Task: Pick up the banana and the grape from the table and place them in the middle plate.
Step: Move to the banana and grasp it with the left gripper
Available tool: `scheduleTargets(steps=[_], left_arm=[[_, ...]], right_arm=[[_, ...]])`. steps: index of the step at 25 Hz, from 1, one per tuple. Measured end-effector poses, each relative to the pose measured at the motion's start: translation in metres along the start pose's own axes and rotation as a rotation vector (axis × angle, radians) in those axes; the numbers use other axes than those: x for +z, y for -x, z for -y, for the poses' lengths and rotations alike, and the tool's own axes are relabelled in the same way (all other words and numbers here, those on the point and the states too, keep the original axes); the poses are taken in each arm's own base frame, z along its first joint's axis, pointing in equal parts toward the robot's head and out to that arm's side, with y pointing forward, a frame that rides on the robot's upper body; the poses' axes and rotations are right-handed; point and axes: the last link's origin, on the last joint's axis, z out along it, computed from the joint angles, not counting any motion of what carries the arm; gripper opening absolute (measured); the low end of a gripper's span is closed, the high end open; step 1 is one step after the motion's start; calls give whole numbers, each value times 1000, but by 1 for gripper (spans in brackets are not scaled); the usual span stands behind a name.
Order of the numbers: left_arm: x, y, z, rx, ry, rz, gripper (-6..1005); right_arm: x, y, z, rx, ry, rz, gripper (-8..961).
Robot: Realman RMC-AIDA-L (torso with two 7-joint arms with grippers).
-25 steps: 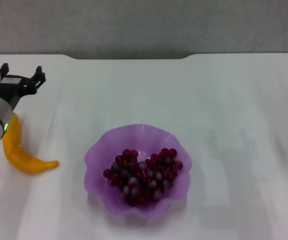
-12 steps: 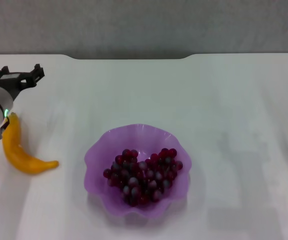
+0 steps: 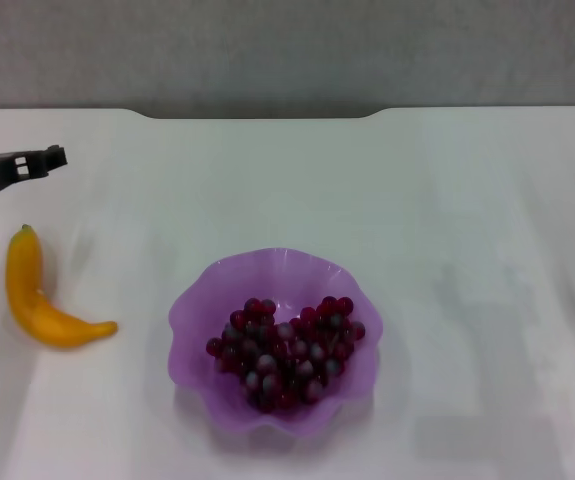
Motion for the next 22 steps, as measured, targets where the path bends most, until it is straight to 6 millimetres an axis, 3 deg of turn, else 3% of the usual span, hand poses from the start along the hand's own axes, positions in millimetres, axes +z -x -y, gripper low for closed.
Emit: scheduleTargets(steps=[8, 22], left_arm=[[-11, -5, 8, 65, -15, 156, 856], [-13, 31, 21, 64, -49, 290, 855]], right_arm=[[0, 0, -3, -14, 19, -2, 819], [0, 0, -3, -14, 19, -1, 819]])
